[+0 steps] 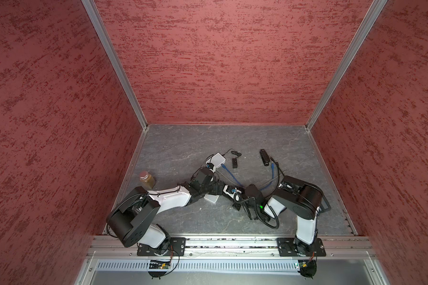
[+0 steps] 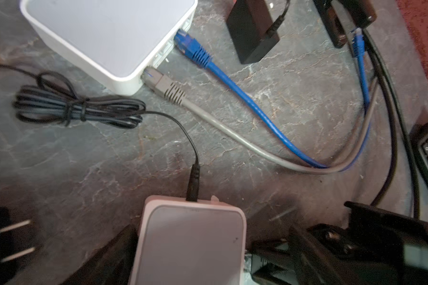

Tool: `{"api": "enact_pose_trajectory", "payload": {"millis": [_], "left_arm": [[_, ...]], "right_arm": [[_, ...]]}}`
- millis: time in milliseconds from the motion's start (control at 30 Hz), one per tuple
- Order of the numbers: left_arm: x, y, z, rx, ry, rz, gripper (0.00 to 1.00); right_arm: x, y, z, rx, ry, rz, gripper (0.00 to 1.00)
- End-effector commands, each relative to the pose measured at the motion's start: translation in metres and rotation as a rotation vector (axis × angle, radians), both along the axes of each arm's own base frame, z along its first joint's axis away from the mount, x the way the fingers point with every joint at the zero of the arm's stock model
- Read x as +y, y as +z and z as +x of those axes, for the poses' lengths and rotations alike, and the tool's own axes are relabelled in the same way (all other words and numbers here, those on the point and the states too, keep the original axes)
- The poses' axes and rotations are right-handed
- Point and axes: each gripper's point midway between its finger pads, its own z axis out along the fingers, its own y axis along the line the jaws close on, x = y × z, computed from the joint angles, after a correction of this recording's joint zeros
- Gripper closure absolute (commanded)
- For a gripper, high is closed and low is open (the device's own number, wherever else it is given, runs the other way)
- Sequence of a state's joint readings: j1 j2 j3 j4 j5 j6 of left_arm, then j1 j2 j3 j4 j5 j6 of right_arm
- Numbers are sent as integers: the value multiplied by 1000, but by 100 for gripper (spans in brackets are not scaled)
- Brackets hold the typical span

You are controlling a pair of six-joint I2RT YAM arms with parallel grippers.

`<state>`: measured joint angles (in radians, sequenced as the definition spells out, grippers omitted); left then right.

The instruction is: Insert the plug into the switch port

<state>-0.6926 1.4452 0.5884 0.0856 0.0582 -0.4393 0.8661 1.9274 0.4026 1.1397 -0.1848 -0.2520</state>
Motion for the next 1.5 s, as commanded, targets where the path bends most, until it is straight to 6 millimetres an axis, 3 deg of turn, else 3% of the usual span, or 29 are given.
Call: {"api": "enact_pose_trajectory", "payload": {"millis": [0,467,933,1133,1333,1467], "left_arm": [[-5,31,5,-80,-21,-69,1],[45,68,4,-276,176,-81,0],[46,83,-11,-456,146,-106,0],[45,85,-16,-448,118,-106,0],[38,90,-23,-473,47,-109,0],[25,88,-37,-499,-63,5,0]], "right_arm": [[-2,7,5,-1,-48,22,100],[8,-5,15,76,-67,-37,100],[10,8,25,109,-110,-79,61],[6,36,23,81,-116,-34,49],[2,71,30,91,-165,-25,46],[-9,92,35,130,-213,-28,46]]}}
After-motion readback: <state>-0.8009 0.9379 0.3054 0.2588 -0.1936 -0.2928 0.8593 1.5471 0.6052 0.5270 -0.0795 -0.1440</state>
